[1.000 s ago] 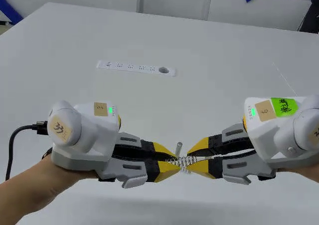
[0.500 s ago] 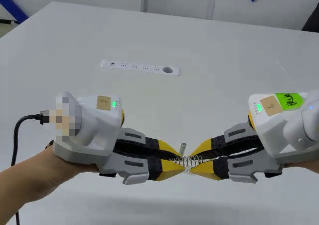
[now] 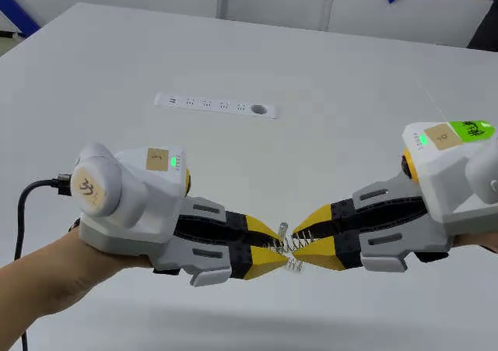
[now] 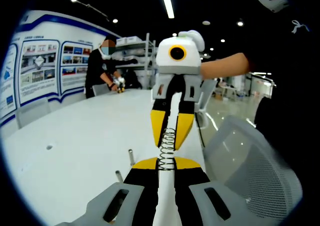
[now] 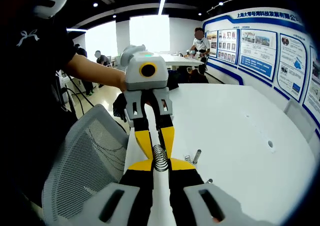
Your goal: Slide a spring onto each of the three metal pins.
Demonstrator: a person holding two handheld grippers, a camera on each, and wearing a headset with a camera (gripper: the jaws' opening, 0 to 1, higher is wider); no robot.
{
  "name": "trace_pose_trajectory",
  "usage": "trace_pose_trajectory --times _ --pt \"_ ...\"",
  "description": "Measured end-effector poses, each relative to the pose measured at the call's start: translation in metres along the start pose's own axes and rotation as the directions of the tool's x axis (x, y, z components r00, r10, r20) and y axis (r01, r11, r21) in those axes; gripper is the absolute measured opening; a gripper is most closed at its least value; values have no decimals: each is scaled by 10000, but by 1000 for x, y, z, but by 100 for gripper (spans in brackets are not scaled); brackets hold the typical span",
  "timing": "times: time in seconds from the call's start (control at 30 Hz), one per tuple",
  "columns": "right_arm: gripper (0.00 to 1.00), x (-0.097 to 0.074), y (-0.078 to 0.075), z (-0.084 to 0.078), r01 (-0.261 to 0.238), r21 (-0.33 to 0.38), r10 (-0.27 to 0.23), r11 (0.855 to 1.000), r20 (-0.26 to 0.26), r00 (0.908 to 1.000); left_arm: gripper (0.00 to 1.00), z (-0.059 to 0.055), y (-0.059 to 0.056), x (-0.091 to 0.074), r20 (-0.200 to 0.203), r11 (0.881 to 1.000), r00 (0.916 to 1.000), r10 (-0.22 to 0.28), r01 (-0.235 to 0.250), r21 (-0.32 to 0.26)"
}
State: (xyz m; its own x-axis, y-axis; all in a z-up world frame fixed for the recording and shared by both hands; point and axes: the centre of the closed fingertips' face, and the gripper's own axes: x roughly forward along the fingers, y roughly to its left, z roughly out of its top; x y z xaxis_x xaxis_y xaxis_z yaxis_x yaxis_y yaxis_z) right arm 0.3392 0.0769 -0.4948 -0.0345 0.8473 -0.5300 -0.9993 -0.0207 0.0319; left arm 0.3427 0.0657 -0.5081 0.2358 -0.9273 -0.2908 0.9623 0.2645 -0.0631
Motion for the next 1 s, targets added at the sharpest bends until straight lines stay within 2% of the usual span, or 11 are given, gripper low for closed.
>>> trace_pose_trajectory --times 0.1,0.17,0.2,0.37,0.63,0.77,0.83,0.9,1.0 --pt "12 2 2 7 -66 322 56 9995 337 9994 10 -1 0 0 -27 10000 10000 33 -33 11" --pt "12 5 3 16 -148 692 89 9975 848 9964 10 -2 -1 2 -111 9999 9999 70 -69 115" --pt "12 5 3 18 -145 714 77 9973 948 9955 10 -2 -2 2 -92 9999 10000 40 -39 96" --pt "11 8 2 21 -63 627 0 9980 1004 9949 10 -2 -2 4 -57 10000 10000 81 -82 -22" --pt "11 11 -2 27 403 799 -488 9960 1083 9929 10 -1 3 3 32 9995 9996 264 -263 -195" --pt "11 14 -2 24 510 775 -576 9957 861 9946 11 -5 4 3 -175 9985 9993 334 -341 -421" --pt "11 13 -4 24 582 808 -653 9950 890 9939 11 -5 6 3 -170 9960 9987 490 -501 -741" --pt "11 11 -6 26 622 920 -714 9938 995 9925 12 -4 7 2 -161 9960 9983 561 -571 -681" --pt "11 4 -16 28 990 1009 -1098 9900 1085 9880 20 -10 11 -2 -527 9955 9951 835 -857 -410"
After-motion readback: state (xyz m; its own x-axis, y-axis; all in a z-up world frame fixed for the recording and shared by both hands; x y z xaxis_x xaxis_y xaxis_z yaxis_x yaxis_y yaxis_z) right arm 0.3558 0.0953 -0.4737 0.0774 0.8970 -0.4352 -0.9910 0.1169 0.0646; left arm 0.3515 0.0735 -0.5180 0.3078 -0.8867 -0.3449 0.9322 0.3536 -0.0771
